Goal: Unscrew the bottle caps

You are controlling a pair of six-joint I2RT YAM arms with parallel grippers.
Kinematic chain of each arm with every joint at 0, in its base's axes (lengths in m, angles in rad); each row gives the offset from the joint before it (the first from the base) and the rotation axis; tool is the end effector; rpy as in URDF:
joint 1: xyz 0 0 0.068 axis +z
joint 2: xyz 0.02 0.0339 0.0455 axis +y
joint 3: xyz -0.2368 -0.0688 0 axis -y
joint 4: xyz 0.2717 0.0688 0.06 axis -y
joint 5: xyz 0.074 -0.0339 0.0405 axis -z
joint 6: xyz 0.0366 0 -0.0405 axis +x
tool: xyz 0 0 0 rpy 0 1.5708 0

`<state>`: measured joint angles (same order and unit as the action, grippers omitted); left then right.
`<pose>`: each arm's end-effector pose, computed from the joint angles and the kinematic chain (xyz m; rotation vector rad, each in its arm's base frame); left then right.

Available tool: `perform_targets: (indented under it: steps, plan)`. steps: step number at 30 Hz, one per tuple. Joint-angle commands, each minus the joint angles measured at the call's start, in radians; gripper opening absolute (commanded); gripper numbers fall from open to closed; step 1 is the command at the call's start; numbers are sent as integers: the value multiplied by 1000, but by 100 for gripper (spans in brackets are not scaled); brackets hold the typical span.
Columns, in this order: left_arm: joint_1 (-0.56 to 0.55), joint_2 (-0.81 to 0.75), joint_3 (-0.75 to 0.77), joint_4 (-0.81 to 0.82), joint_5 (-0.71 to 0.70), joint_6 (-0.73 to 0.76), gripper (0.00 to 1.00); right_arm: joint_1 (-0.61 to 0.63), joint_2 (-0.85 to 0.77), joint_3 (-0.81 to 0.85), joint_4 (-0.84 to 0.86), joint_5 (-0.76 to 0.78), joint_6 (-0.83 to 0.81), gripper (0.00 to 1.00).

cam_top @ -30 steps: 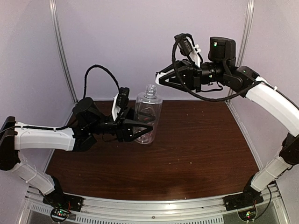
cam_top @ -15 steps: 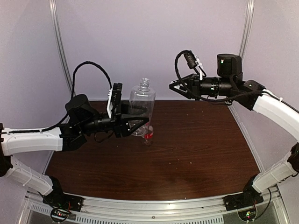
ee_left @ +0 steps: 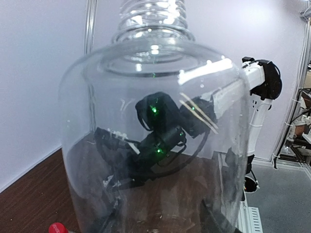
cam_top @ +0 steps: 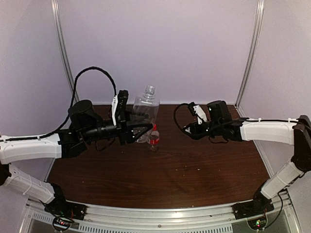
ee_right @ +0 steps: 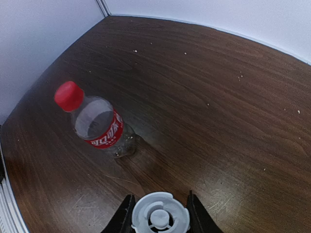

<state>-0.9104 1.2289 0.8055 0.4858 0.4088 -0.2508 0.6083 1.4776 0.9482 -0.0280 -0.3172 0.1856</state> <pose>0.1850 -0.2619 0.2864 0.8560 1.4057 -1.2169 0.2849 0.2123 0.2063 -0.6512 2.1061 0.7951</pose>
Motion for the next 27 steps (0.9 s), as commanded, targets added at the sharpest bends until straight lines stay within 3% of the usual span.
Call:
perform_targets:
  steps: [1,14,27]
  plan:
    - [5,-25,-15,18,-27,22,43,-20,88,-67,202,81,31,7]
    - [5,-40,-16,-6,-40,27,43,-49,325,-183,493,76,76,12]
    - [6,-26,-16,-3,-38,33,44,-51,362,-238,542,99,60,22]
